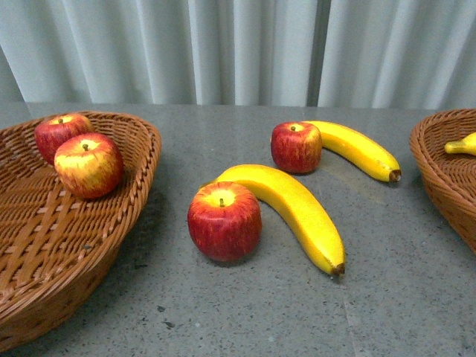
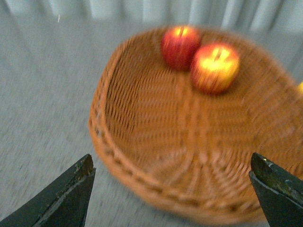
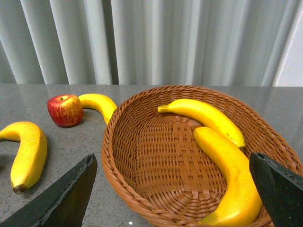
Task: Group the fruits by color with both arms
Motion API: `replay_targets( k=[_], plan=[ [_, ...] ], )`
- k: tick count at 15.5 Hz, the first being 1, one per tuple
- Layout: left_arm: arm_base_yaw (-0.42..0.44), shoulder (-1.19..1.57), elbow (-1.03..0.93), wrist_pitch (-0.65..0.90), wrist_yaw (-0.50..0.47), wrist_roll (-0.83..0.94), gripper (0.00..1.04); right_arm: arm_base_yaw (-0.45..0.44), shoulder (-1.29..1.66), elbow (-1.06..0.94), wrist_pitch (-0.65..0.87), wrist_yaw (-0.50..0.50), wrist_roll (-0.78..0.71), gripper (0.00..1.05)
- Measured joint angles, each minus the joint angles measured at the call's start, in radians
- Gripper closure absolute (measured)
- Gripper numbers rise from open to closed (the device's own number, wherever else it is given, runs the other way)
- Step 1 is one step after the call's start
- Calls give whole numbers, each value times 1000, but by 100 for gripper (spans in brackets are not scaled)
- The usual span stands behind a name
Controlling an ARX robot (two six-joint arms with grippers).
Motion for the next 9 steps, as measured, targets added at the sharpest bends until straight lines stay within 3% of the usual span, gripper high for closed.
replay_targets(
  k=[2,3,4,5,6,7,8,9],
  plan=[
    [-17,114,52,35,-138,-3,7,0,0,0,0,-2,0,7],
    [18,167,92,126,-114,11,7,0,0,0,0,-2,0,7],
    [57,247,144,218,-64,36,7,0,0,0,0,-1,0,7],
    [112,422,221,360,53,93,7,0,0,0,0,-1,0,7],
    [84,758,442,460,267,187,7,0,0,0,0,-1,0,7],
    [-58,993,624,465,437,224,7,0,0,0,0,-1,0,7],
    [-224,1153,691,404,470,298,7,0,0,0,0,-1,0,7],
    [-304,1283,728,395,495,359,7,0,0,0,0,-1,0,7]
  ],
)
